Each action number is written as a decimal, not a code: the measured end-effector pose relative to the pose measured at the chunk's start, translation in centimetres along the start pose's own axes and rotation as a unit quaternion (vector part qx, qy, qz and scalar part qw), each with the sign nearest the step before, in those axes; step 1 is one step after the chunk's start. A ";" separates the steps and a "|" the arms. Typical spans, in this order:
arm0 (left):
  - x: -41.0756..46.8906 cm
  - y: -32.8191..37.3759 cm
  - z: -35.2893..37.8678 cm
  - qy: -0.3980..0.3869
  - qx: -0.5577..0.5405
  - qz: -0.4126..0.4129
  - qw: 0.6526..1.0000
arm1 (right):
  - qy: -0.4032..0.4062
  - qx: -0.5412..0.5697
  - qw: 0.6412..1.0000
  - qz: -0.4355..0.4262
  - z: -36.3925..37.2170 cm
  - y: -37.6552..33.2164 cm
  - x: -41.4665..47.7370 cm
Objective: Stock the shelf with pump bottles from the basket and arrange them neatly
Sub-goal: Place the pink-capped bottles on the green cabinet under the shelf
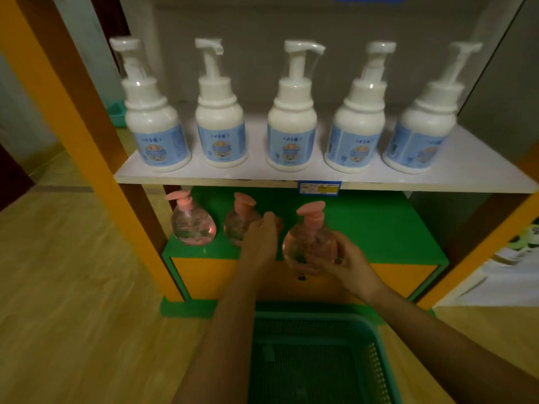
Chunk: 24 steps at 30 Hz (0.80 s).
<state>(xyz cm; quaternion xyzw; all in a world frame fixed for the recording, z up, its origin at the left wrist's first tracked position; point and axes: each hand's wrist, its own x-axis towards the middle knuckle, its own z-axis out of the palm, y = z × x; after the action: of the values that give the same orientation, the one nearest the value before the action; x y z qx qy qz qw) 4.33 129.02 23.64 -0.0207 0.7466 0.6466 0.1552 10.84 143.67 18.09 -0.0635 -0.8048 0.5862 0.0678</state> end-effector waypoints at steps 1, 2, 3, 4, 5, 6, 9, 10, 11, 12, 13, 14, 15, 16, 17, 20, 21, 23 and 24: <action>0.3 -0.6 0.5 -0.016 0.024 0.006 1.000 | 0.002 0.000 1.000 0.003 -0.1 0.2 0.6; 0.3 -1.1 1.0 -0.030 0.033 0.018 0.999 | 0.002 -0.001 1.000 0.007 -0.2 0.5 1.3; 0.5 -1.5 1.3 -0.042 0.021 0.023 0.999 | -0.003 -0.001 1.000 0.010 -0.2 0.7 1.9; 0.8 -1.9 1.6 -0.053 -0.004 0.023 0.998 | -0.009 0.002 1.000 0.014 -0.2 0.8 2.5; 1.2 -2.2 1.9 -0.062 -0.020 0.018 0.998 | -0.014 0.006 1.000 0.019 -0.1 1.0 3.1; 1.7 -2.4 2.1 -0.067 -0.034 0.013 0.997 | -0.016 0.009 1.000 0.024 0.0 1.2 3.7; 3.6 -3.1 2.5 -0.064 -0.089 -0.007 0.994 | -0.021 0.034 0.998 0.040 0.3 1.8 5.0; 4.0 -3.2 2.6 -0.060 -0.107 -0.010 0.992 | -0.030 0.041 0.998 0.042 0.4 1.8 5.3; 4.4 -3.3 2.6 -0.051 -0.116 -0.016 0.992 | -0.038 0.048 0.997 0.045 0.6 1.9 5.7; 4.9 -3.5 2.7 -0.043 -0.120 -0.020 0.992 | -0.046 0.055 0.996 0.048 0.7 2.0 5.9; 5.3 -3.9 2.8 -0.035 -0.118 -0.023 0.992 | -0.052 0.064 0.995 0.056 0.8 2.3 6.2; 5.6 -4.3 3.0 -0.034 -0.120 -0.024 0.992 | -0.056 0.071 0.994 0.064 0.9 2.4 6.4; 5.8 -4.7 3.1 -0.031 -0.129 -0.031 0.991 | -0.058 0.066 0.994 0.065 1.1 2.8 6.6; 5.9 -4.9 3.3 -0.030 -0.134 -0.031 0.990 | -0.059 0.054 0.995 0.061 1.1 2.9 6.8; 6.1 -5.1 3.4 -0.031 -0.135 -0.024 0.990 | -0.058 0.057 0.995 0.059 1.0 3.2 7.0; 6.3 -5.3 3.4 -0.027 -0.137 -0.002 0.990 | -0.075 0.053 0.995 0.050 1.0 3.3 7.6; 6.4 -5.5 3.5 -0.028 -0.133 0.003 0.991 | -0.081 0.048 0.995 0.046 1.0 3.3 7.9; 6.6 -5.7 3.4 -0.019 -0.114 0.015 0.993 | -0.094 0.022 0.994 0.045 0.9 3.5 8.2; 6.8 -5.7 3.4 -0.016 -0.108 0.014 0.994 | -0.101 0.007 0.994 0.043 0.8 3.4 8.2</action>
<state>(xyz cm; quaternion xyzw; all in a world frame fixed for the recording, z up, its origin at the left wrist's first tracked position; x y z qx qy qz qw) -0.11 132.55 16.06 -0.0167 0.6698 0.7259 0.1555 2.75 145.45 14.86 -0.0382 -0.7999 0.5977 -0.0386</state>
